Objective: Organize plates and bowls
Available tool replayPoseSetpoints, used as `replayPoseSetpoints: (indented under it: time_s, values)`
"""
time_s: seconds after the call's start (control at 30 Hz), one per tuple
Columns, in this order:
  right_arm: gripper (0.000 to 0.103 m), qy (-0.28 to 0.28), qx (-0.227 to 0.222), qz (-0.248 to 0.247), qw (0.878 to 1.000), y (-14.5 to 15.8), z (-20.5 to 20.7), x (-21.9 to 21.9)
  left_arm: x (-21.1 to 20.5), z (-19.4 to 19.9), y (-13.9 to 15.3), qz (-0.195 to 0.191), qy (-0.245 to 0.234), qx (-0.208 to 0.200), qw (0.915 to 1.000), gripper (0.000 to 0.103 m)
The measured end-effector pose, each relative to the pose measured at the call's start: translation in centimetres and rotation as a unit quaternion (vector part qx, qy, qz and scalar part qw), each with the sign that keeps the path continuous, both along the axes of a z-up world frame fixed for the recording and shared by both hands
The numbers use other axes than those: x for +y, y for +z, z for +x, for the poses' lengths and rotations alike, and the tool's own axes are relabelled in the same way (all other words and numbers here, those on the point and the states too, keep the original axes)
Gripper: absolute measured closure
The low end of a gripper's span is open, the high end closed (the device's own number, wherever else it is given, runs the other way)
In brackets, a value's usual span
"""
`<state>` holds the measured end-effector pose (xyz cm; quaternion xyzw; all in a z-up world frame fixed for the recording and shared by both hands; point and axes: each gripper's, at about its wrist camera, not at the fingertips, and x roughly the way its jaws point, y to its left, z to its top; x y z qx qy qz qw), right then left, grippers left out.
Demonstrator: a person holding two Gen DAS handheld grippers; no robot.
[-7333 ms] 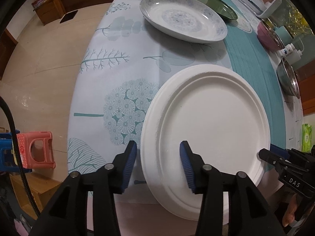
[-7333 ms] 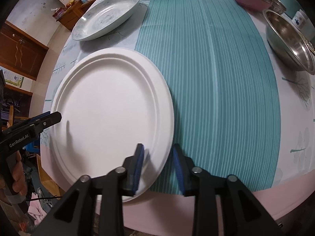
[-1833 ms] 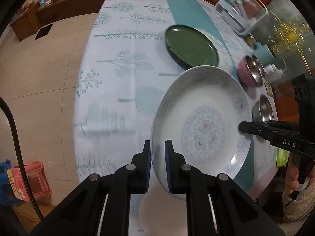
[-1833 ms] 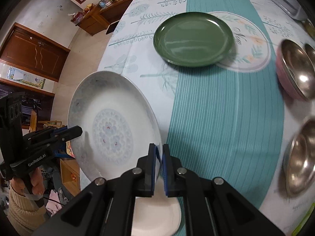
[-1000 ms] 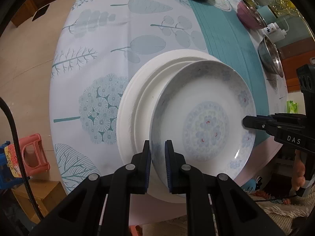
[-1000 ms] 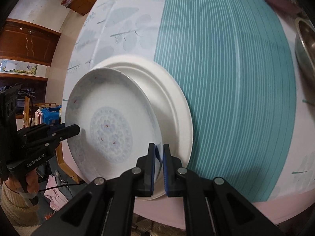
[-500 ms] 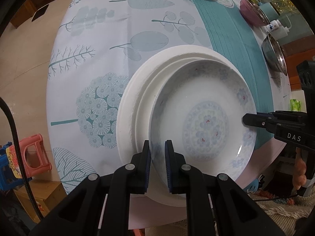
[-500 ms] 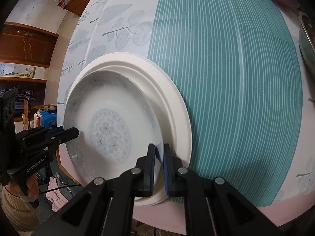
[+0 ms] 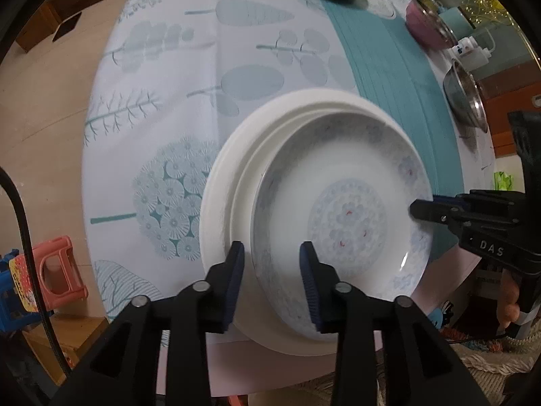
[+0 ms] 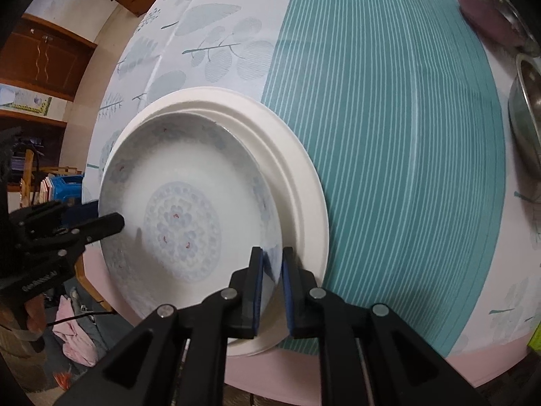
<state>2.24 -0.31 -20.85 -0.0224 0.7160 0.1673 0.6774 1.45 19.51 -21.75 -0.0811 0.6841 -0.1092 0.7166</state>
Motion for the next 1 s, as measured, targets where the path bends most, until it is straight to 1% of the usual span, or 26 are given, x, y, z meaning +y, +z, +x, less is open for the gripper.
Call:
replayPoseSetpoints:
  time_s: [0.07,0.13,0.2,0.23,0.4,0.57,0.7,0.8,0.87,1.0]
  values:
    - [0.091,-0.002,-0.003,-0.001,1.0,0.3,-0.1,-0.1,0.1,0.0,0.5,-0.001,0.002,-0.004,1.0,0.067]
    - [0.082,-0.004,-0.007,0.002,1.0,0.7,-0.2,-0.2,0.1,0.1,1.1,-0.005,0.003,-0.008,1.0,0.065]
    - [0.077,-0.006,-0.011,0.007,1.0,1.2,-0.2,-0.5,0.0,0.1,1.9,-0.007,0.004,-0.017,0.9998,0.057]
    - [0.076,-0.007,-0.014,0.007,1.0,1.6,-0.3,-0.6,-0.1,0.0,2.3,-0.007,0.005,-0.022,0.9997,0.052]
    - [0.076,-0.007,-0.027,0.016,0.999,2.8,-0.5,-0.8,-1.0,-0.2,4.5,-0.006,-0.001,-0.05,0.9987,0.05]
    - [0.076,-0.005,-0.042,0.03,0.999,4.3,-0.7,-0.8,-2.0,0.0,6.9,-0.016,-0.003,-0.072,0.9973,0.045]
    - [0.076,-0.007,-0.053,0.046,0.998,5.7,-0.8,-0.7,-2.8,0.2,8.7,-0.013,-0.016,-0.089,0.9958,0.044]
    - [0.076,-0.006,-0.066,0.051,0.997,7.0,-0.6,-0.8,-3.1,0.3,10.6,-0.005,-0.026,-0.108,0.9938,0.042]
    - [0.076,-0.006,-0.077,0.054,0.996,8.0,-0.5,-1.1,-3.3,0.6,11.9,0.0,-0.028,-0.125,0.9917,0.037]
    - [0.076,-0.012,-0.097,0.068,0.993,10.1,0.3,-1.7,-3.5,1.4,14.4,0.004,-0.029,-0.154,0.9876,0.036]
